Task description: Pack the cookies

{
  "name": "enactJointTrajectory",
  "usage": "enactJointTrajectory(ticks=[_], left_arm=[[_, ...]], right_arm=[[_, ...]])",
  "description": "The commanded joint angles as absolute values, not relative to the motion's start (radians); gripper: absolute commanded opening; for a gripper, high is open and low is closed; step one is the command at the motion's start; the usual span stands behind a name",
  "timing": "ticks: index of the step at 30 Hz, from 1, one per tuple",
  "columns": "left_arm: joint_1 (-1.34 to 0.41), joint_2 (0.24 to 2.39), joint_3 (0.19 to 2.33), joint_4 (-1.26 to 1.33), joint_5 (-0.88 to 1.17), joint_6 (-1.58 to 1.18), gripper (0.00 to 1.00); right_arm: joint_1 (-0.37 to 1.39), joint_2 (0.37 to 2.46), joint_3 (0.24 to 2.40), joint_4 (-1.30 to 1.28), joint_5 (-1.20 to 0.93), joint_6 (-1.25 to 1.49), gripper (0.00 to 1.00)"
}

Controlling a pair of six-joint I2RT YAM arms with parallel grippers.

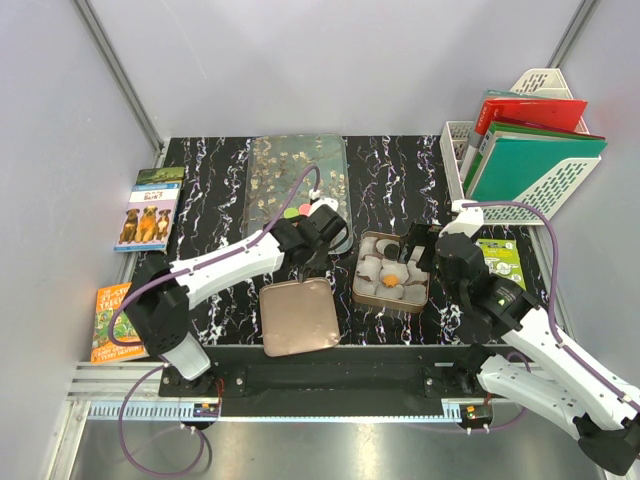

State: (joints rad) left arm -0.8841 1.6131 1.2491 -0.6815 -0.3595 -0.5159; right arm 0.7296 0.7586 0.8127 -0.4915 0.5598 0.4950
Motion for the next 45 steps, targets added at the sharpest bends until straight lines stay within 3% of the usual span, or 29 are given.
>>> enactJointTrajectory(ticks=[1, 8, 20, 45], left_arm=[[-0.908, 1.522, 1.338, -0.704, -0.474, -0.477, 0.25], [-0.991, 1.462, 1.451, -0.724, -0.482, -0.416, 0.24], [-1.157, 1.609, 1.552, -0.724, -0.338, -0.397, 0.21], [-1.249, 1.678, 1.528, -0.724, -0.296, -0.459, 0.2]], right_arm=[[0.73, 0.761, 0.825, -0.46, 0.578, 0.499, 1.0], [0.729, 0.761, 0.842, -0.462, 0.584, 0.494, 1.0], [0.73, 0.75, 0.844, -0.468, 0.592, 0.489, 1.0], [0.73, 0.741, 0.83, -0.472, 0.594, 0.502, 1.0]])
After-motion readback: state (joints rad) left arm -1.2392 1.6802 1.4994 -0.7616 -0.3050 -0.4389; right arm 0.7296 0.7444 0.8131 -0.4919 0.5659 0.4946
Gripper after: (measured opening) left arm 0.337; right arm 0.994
